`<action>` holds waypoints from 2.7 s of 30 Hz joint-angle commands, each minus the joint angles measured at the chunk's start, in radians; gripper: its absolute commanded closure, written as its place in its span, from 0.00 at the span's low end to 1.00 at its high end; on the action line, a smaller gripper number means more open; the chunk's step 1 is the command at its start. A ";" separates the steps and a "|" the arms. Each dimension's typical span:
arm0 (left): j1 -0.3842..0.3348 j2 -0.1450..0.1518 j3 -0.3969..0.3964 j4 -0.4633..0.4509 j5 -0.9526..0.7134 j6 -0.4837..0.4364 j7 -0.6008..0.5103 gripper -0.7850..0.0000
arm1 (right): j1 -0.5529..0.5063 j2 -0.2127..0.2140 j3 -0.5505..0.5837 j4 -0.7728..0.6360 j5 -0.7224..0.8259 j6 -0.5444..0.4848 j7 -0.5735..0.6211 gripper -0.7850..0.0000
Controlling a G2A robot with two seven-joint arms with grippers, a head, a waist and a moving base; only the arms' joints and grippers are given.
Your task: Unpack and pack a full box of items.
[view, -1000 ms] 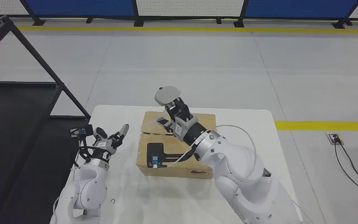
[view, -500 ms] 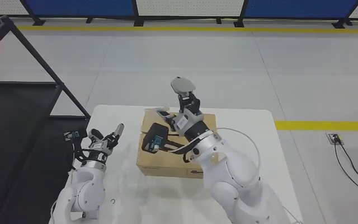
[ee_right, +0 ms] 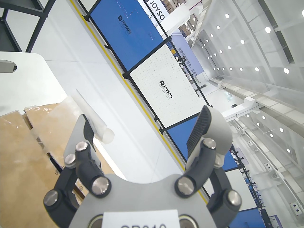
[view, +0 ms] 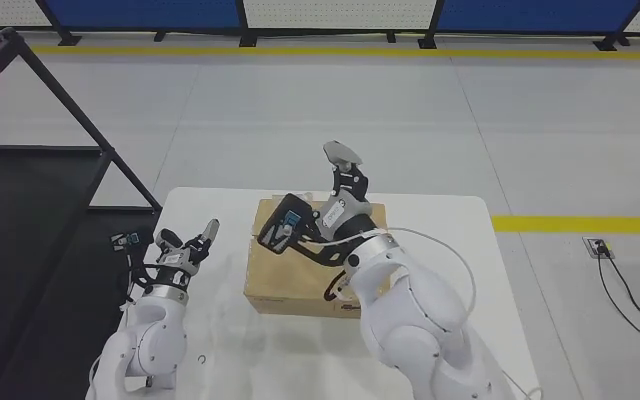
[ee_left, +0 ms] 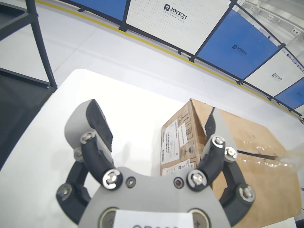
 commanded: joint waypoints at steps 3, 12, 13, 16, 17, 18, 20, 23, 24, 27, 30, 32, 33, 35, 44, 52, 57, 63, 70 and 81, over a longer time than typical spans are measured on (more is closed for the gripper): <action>0.002 0.000 0.000 0.000 -0.001 0.000 0.001 0.00 | -0.014 -0.007 -0.005 -0.017 0.029 0.030 -0.015 0.00; 0.004 0.001 -0.015 0.012 -0.026 0.007 0.031 0.00 | 0.006 -0.068 -0.033 -0.029 0.319 0.266 0.269 0.00; 0.002 0.001 -0.016 0.015 -0.028 0.005 0.030 0.00 | 0.012 -0.076 -0.027 -0.029 0.375 0.305 0.312 0.00; -0.005 0.002 -0.018 0.024 -0.028 0.002 0.034 0.00 | 0.032 -0.097 0.006 -0.028 0.581 0.394 0.371 0.00; -0.007 0.002 -0.017 0.026 -0.030 0.001 0.033 0.00 | 0.041 -0.101 0.021 -0.019 0.627 0.393 0.388 0.00; -0.009 0.002 -0.018 0.028 -0.032 0.002 0.033 0.00 | 0.041 -0.101 0.021 -0.019 0.627 0.393 0.388 0.00; -0.011 0.002 -0.018 0.032 -0.030 0.008 0.034 0.00 | 0.041 -0.101 0.021 -0.019 0.627 0.393 0.388 0.00; -0.011 0.002 -0.018 0.032 -0.030 0.008 0.034 0.00 | 0.041 -0.101 0.021 -0.019 0.627 0.393 0.388 0.00; -0.011 0.002 -0.018 0.032 -0.030 0.008 0.034 0.00 | 0.041 -0.101 0.021 -0.019 0.627 0.393 0.388 0.00; -0.011 0.002 -0.018 0.032 -0.030 0.008 0.034 0.00 | 0.041 -0.101 0.021 -0.019 0.627 0.393 0.388 0.00; -0.011 0.002 -0.018 0.032 -0.030 0.008 0.034 0.00 | 0.011 -0.102 0.035 -0.020 0.682 0.400 0.365 0.00; -0.004 0.002 -0.020 0.030 -0.038 0.007 0.038 0.00 | 0.004 -0.109 0.058 -0.027 0.768 0.449 0.368 0.00; -0.003 0.002 -0.021 0.028 -0.043 0.011 0.040 0.00 | 0.002 -0.113 0.065 -0.026 0.810 0.476 0.388 0.00; -0.002 0.002 -0.022 0.026 -0.046 0.020 0.045 0.00 | -0.002 -0.118 0.071 -0.032 0.860 0.526 0.402 0.00; -0.023 0.000 0.004 0.040 -0.042 0.048 0.043 0.00 | -0.066 -0.155 0.128 -0.080 1.197 0.852 0.386 0.00; -0.025 -0.003 0.007 0.034 -0.071 0.071 0.044 0.00 | -0.067 -0.156 0.136 -0.077 1.220 0.855 0.385 0.00; -0.025 -0.003 0.007 0.034 -0.071 0.071 0.044 0.00 | -0.075 -0.156 0.136 -0.069 1.220 0.849 0.370 0.00; -0.020 -0.002 0.006 0.034 -0.069 0.070 0.039 0.00 | -0.089 -0.161 0.122 -0.021 1.218 0.878 0.285 0.00; -0.035 -0.001 0.016 0.036 -0.061 0.076 0.029 0.00 | -0.106 -0.162 0.145 -0.007 1.221 0.935 0.248 0.08; -0.053 -0.002 0.059 0.028 -0.028 0.072 0.007 0.00 | -0.152 -0.161 0.162 -0.001 1.262 0.939 0.196 0.00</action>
